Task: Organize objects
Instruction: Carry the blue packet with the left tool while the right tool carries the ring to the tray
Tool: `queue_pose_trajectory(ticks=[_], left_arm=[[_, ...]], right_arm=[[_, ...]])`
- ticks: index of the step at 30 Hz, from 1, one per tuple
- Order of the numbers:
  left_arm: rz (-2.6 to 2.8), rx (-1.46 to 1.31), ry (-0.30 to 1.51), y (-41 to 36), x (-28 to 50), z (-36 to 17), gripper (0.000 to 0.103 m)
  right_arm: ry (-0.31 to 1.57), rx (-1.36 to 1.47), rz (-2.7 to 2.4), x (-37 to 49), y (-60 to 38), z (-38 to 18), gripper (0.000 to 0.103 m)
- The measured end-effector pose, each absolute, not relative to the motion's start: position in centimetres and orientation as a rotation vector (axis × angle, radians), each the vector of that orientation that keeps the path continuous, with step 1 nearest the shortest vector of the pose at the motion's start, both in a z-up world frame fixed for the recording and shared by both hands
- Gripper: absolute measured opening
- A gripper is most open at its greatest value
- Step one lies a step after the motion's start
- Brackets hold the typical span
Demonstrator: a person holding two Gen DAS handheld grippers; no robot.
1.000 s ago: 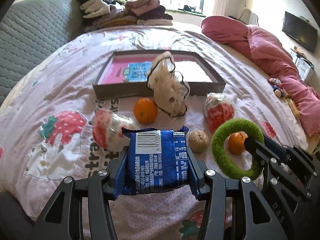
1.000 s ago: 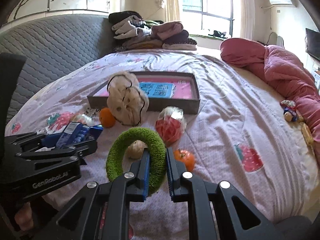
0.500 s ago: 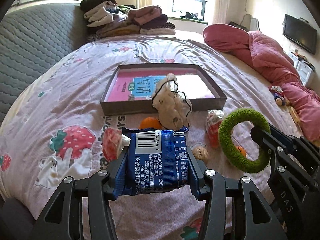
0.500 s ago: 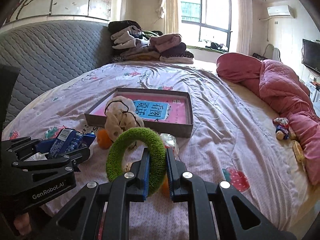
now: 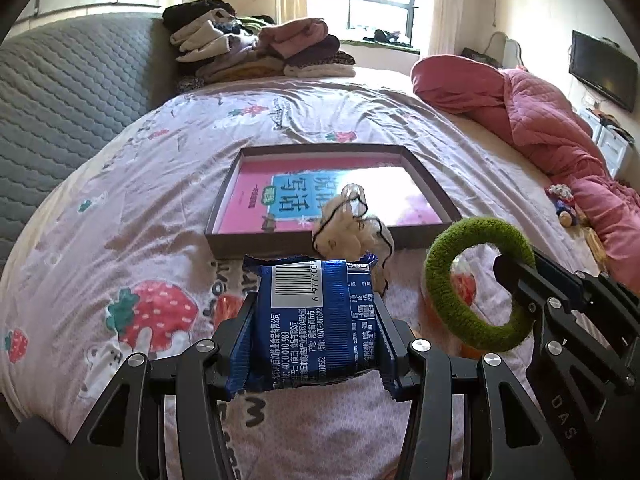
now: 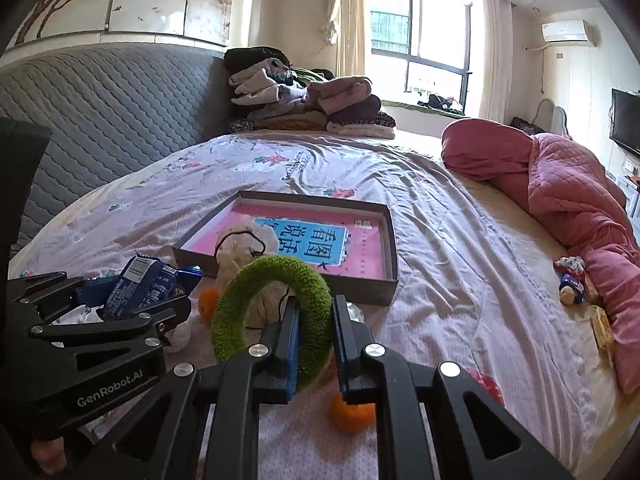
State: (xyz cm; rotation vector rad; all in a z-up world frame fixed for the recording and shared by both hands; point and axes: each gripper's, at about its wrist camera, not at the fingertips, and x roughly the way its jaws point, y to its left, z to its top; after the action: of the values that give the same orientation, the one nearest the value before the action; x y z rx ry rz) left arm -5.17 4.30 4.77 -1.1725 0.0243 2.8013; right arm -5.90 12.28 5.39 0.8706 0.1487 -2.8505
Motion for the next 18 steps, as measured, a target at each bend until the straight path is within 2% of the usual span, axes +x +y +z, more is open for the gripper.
queue_pose_trajectory(ticks=[18], left_arm=[[2.857, -1.112, 0.053, 5.4, -9.9, 6.0, 0.053]], right_arm=[[0.166, 0.803, -2.883, -11.2, 12.8, 7.5, 0.015]])
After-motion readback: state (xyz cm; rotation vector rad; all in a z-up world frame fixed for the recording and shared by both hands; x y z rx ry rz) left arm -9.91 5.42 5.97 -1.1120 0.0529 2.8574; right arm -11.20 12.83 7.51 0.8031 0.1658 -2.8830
